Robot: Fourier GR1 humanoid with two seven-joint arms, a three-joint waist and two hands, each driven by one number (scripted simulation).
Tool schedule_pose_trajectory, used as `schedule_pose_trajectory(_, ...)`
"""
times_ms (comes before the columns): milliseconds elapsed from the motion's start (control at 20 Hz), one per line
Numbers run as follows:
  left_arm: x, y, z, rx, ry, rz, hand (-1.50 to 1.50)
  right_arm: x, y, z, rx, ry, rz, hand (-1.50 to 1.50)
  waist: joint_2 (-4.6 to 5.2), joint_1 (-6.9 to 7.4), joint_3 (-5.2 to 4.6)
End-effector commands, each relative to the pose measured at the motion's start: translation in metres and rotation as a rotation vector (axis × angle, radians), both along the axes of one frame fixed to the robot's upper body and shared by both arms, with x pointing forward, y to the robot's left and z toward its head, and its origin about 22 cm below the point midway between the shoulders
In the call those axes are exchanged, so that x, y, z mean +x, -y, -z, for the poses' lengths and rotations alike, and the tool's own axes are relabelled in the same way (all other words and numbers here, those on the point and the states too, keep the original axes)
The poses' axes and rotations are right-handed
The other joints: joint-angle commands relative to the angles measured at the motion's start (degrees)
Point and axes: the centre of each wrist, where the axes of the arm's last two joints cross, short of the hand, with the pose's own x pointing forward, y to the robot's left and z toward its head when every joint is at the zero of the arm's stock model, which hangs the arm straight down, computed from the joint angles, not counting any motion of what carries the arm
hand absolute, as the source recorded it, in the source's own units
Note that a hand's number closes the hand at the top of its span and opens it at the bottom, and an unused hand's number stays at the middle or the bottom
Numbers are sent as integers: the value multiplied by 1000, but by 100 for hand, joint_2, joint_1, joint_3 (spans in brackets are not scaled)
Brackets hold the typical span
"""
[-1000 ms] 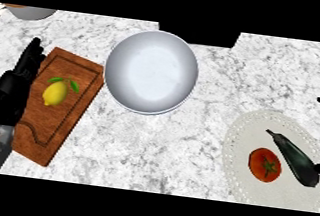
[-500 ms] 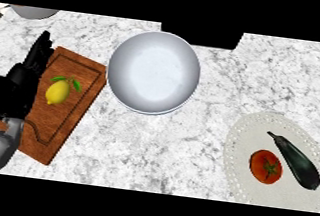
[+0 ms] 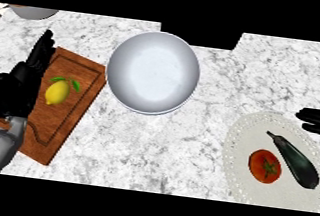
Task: Pick the tomato from the placemat and place it in the bowl
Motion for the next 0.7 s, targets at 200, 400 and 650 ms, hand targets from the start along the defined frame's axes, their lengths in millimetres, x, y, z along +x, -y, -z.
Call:
schedule_pose_trajectory(200, 1, 0, -1, -7, -8, 5, 0, -8, -36, 37, -189, -39, -120, -150, 1, 4, 0)
schedule_pose_trajectory(400, -8, 4, 1, -1, 2, 13, 0, -1, -55, 27, -301, -36, -50, -150, -6, 2, -3)
schedule_pose_trajectory(650, -17, -4, 1, -6, -19, 1, 0, -15, -45, 67, -344, -50, -18, -150, -7, -12, 0)
